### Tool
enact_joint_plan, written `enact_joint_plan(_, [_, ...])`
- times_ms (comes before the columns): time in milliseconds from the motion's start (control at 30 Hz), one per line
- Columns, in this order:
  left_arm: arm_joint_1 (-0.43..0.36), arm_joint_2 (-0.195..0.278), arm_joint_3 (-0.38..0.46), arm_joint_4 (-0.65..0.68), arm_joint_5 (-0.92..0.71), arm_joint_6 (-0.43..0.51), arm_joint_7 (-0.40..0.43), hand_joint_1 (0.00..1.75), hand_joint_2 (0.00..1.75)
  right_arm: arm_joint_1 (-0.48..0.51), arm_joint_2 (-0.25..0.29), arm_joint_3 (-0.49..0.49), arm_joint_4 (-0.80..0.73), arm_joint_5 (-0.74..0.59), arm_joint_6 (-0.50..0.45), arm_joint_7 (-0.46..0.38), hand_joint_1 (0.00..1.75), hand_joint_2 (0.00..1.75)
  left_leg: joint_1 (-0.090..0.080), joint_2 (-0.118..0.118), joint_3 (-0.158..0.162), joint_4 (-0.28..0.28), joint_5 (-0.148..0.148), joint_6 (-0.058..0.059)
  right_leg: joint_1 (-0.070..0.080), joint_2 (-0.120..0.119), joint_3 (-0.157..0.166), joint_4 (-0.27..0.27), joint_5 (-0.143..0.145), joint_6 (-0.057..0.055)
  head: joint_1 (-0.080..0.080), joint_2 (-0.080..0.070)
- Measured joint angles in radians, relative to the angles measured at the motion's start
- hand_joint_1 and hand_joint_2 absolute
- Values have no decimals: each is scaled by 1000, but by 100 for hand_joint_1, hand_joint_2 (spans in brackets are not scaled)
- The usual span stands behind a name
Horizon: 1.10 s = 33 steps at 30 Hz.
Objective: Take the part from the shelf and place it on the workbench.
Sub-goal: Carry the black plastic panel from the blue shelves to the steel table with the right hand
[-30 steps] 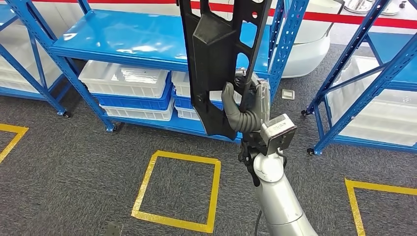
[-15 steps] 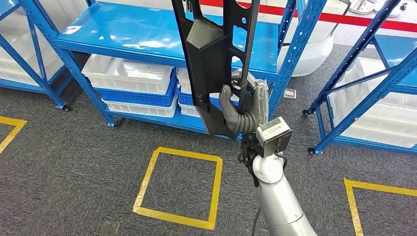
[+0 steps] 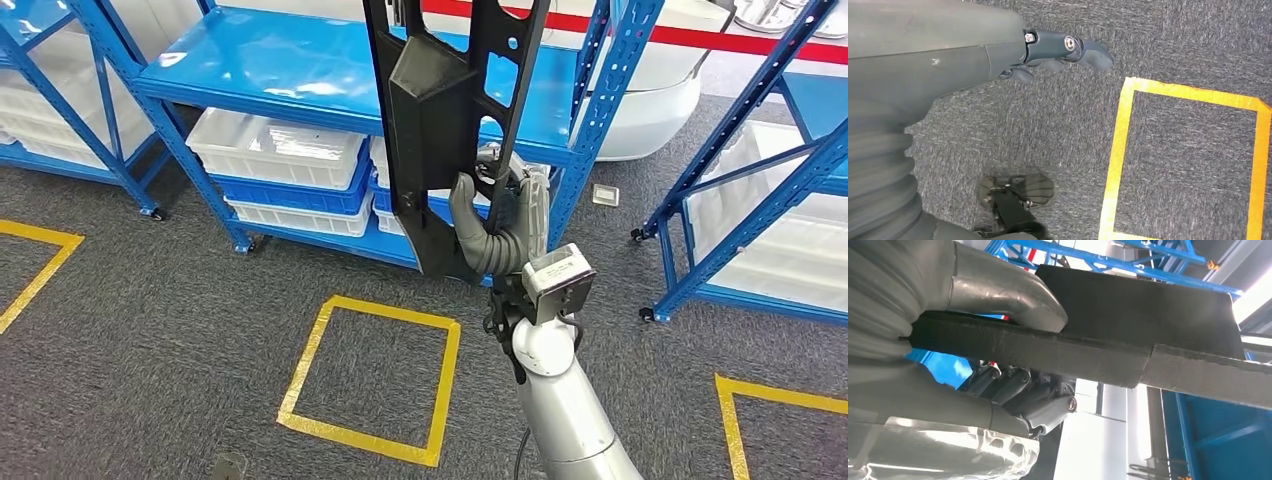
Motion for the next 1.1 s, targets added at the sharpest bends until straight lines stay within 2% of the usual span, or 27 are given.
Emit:
enact_joint_plan(33, [1,0,0,0,0,0,-1,0,175,2,0,0,0,1,0,0,175,175,3,2,-13,33,-9,-3,1,-6,-1,0,0,0,0,0])
enact_joint_plan(67, [1,0,0,0,-1,0,-2,0,175,5,0,1,0,2,0,0,175,175,5,5,-6,28,0,-4,2,-12,-1,1,0,0,0,0])
enact_joint_plan(100, [1,0,0,0,-1,1,-4,0,175,6,0,1,-1,3,0,0,175,175,6,11,22,-18,25,-4,2,-17,0,1,-1,1,0,0])
enact_joint_plan(133, [1,1,0,0,-2,2,-7,0,175,7,0,1,-3,3,0,0,175,175,7,22,63,-89,55,-1,3,-23,1,1,-3,3,0,0])
enact_joint_plan(200, [-1,1,0,0,-4,5,-16,0,175,7,0,2,-8,4,0,0,175,175,0,46,129,-204,90,6,11,-32,2,1,-6,10,1,0])
enact_joint_plan(233, [-2,1,0,0,-6,6,-21,0,175,7,0,2,-11,5,1,-1,175,175,-5,50,141,-228,92,11,14,-37,2,0,-7,15,3,0])
enact_joint_plan(300, [-3,1,0,0,-9,9,-29,0,175,8,0,2,-15,8,1,-1,175,175,-13,38,140,-236,91,23,18,-49,3,-4,-7,26,5,0])
enact_joint_plan(367, [-4,0,0,0,-11,11,-32,0,175,9,0,2,-20,11,1,-1,175,175,-11,23,145,-251,100,40,19,-42,-5,10,-20,34,7,0])
enact_joint_plan(400, [-5,-1,0,0,-11,12,-33,0,175,9,-1,2,-24,12,1,-2,175,175,-10,16,148,-260,106,48,19,-29,-19,38,-36,33,8,0])
enact_joint_plan(433, [-6,-2,0,0,-12,13,-34,0,175,10,-3,3,-26,13,1,-2,175,175,-8,8,150,-265,110,55,18,-12,-48,95,-64,27,11,0])
enact_joint_plan(500, [-8,-2,0,0,-12,13,-34,0,175,16,-9,4,-28,14,1,-2,175,175,-10,-11,146,-267,112,59,16,9,-122,242,-121,17,13,0])
enact_joint_plan(533, [-8,-2,0,0,-12,13,-33,0,175,20,-13,4,-28,15,1,-2,175,175,-10,-23,145,-267,113,60,15,12,-150,295,-136,18,13,0])
enact_joint_plan(567, [-8,-3,0,0,-12,13,-33,0,175,24,-15,4,-28,15,1,-2,175,175,-11,-34,145,-266,113,59,15,14,-158,304,-130,25,14,0])
enact_joint_plan(600, [-7,-3,0,0,-12,13,-33,0,175,26,-17,4,-28,16,1,-2,175,175,-11,-45,145,-265,113,59,15,16,-145,270,-109,33,14,0])
enact_joint_plan(667, [-7,-4,0,0,-11,13,-32,0,175,26,-18,6,-30,18,1,-2,175,175,-13,-67,143,-260,112,56,13,41,-79,124,-45,46,15,0])
enact_joint_plan(700, [-7,-4,0,0,-10,13,-33,0,175,26,-18,7,-31,18,1,-3,175,175,-15,-78,140,-254,111,52,11,55,-50,61,-20,46,14,0])
enact_joint_plan(733, [-7,-4,0,0,-8,14,-33,0,175,26,-18,8,-32,19,2,-3,175,175,-17,-86,136,-249,110,48,10,66,-32,22,-6,43,14,0])
enact_joint_plan(767, [-6,-4,1,0,-6,14,-33,0,175,27,-17,10,-33,19,2,-3,175,175,-18,-94,132,-246,109,44,10,70,-26,8,-1,38,14,0])
enact_joint_plan(833, [-1,-2,2,0,-3,14,-34,0,175,27,-16,11,-33,20,3,-3,175,175,-14,-99,126,-243,108,34,7,54,-23,8,3,26,14,0])
enact_joint_plan(900, [3,-1,5,0,-2,15,-34,0,175,26,-12,13,-34,20,3,-3,175,175,-12,-64,110,-211,85,22,0,39,-18,5,6,11,10,0])
enact_joint_plan(967, [3,0,8,0,-1,15,-34,0,175,27,-10,15,-34,20,3,-4,175,175,-10,-16,60,-101,23,11,1,22,-14,3,5,0,5,0])
enact_joint_plan(1033, [3,0,10,0,1,15,-34,0,175,30,-10,15,-34,19,3,-4,175,175,-2,2,-2,26,-27,3,5,1,-11,4,1,-5,4,0])
enact_joint_plan(1067, [4,-1,11,0,2,15,-34,0,175,33,-11,15,-34,18,3,-5,175,175,1,4,-12,45,-26,1,6,-8,-10,4,-1,-6,3,0])
enact_joint_plan(1100, [5,-1,12,0,2,15,-34,0,175,37,-12,15,-34,17,3,-7,175,175,3,8,-3,26,-7,0,7,-17,-7,5,-4,-5,3,0])
